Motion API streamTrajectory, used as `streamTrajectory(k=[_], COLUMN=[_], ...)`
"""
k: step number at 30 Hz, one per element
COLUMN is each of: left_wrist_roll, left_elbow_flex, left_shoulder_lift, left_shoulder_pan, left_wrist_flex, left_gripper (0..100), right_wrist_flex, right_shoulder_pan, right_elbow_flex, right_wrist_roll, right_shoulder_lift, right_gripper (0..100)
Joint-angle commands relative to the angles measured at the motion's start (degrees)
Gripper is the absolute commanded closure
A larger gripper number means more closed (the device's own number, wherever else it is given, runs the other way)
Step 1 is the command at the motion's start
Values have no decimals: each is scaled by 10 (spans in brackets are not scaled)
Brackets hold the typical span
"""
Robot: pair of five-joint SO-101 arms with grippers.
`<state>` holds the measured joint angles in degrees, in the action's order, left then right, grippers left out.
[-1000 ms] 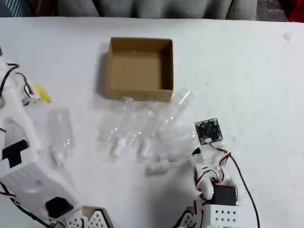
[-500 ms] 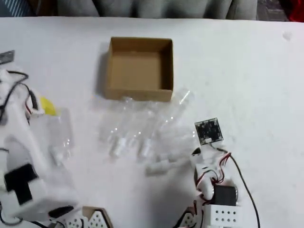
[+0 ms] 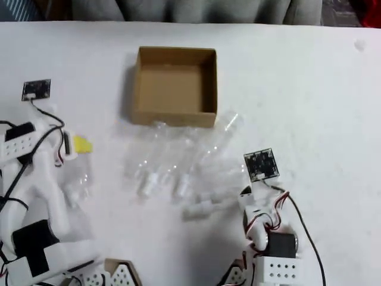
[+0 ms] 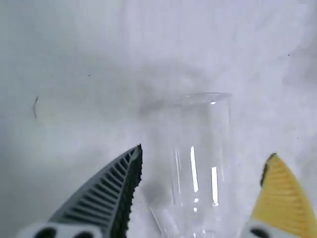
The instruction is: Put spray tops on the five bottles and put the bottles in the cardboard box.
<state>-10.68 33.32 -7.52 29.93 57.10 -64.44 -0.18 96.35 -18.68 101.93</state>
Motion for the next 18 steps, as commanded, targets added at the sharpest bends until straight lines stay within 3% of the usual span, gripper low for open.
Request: streamTrajectory(k=[1, 5, 13, 15, 18], left_wrist_roll=[-8, -4, 38, 37, 36], left_elbow_flex=[8, -8, -164, -199, -244], left_shoulder_lift=[-30, 24, 214, 248, 290], left_shoulder_pan=[-19, -31, -16, -16, -16], left_wrist_flex=[-24, -24, 11, 40, 68], left_gripper=[600, 600, 602, 638, 769], right_wrist_flex=[-4, -5, -5, -5, -5], right_shoulder_pan=[5, 5, 5, 5, 5], right_elbow_flex=[5, 5, 5, 5, 5], right_wrist_roll=[-7, -7, -7, -7, -7], right_shoulder_lift=[3, 3, 3, 3, 3], right_gripper=[983, 983, 983, 983, 983])
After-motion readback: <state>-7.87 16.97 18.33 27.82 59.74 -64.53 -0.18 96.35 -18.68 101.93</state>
